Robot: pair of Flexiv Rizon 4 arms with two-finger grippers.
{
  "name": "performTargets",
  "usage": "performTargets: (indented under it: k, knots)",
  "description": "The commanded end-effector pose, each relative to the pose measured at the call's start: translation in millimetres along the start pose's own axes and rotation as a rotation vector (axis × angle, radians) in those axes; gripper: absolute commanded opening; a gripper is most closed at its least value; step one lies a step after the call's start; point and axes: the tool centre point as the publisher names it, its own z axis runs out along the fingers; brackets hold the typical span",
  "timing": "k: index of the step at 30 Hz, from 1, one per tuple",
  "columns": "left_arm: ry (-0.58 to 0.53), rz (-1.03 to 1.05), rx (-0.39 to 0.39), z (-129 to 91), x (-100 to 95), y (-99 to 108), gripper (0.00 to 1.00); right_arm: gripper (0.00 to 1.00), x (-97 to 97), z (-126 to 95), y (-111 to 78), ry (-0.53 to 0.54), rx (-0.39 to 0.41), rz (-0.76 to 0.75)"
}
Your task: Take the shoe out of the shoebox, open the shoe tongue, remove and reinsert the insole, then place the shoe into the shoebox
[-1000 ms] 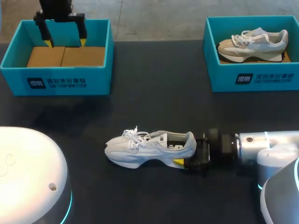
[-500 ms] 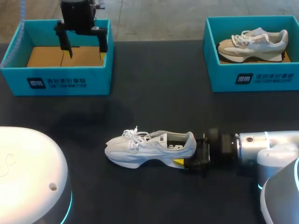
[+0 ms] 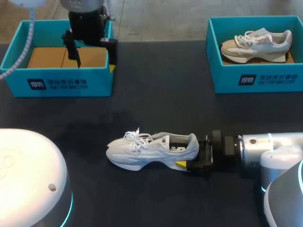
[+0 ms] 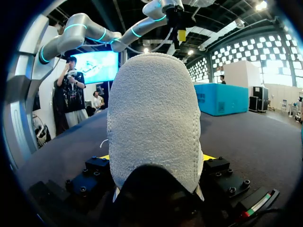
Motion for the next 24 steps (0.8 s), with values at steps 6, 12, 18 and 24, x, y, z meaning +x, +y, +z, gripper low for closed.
performTargets:
  k: [6,12,18,24]
  knots:
    - [-0.006,0.062,0.017,-2,18.5,27,1.00,0.00,0.7,3,-0.1,-0.005,0.001,0.000]
    - [0.003,0.077,0.007,-3,21.4,31,1.00,0.00,0.7,3,-0.1,-0.005,0.001,0.000]
    - [-0.005,0.081,-0.002,3,31.4,36,1.00,0.00,0.7,3,-0.1,-0.005,0.001,0.000]
    - [-0.029,0.100,-0.047,20,52.3,50,1.00,0.00,0.7,3,-0.1,-0.005,0.001,0.000]
